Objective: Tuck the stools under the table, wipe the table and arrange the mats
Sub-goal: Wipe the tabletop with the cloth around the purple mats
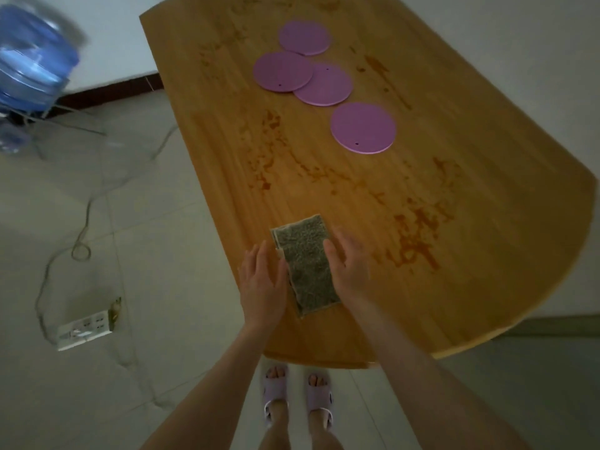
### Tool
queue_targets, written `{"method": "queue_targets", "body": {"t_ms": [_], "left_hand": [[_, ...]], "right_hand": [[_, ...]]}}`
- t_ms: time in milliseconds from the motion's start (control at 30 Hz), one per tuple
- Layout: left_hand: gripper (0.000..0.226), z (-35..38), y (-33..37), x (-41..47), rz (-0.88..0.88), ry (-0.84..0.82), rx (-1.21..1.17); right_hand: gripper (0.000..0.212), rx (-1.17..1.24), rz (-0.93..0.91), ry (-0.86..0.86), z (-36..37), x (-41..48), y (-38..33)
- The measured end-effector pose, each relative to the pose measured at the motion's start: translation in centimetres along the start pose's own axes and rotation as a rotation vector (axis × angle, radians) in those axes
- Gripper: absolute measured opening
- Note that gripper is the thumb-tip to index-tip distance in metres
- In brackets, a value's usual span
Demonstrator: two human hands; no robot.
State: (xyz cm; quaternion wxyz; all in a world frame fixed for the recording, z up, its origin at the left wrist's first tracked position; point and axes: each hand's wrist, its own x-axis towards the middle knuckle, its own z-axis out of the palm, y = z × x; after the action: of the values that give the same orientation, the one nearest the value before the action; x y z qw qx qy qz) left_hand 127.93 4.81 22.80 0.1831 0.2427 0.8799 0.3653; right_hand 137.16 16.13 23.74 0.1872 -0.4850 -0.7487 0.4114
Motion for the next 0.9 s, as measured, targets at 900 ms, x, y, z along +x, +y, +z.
{"method": "queue_targets", "body": {"t_ms": [900], "left_hand": [[0.064, 1.7, -2.7, 2.7, 0.21, -0.096, 0.598]], "right_hand": [[0.059, -0.801, -0.116, -0.109, 0.6, -0.9, 4.2]]}}
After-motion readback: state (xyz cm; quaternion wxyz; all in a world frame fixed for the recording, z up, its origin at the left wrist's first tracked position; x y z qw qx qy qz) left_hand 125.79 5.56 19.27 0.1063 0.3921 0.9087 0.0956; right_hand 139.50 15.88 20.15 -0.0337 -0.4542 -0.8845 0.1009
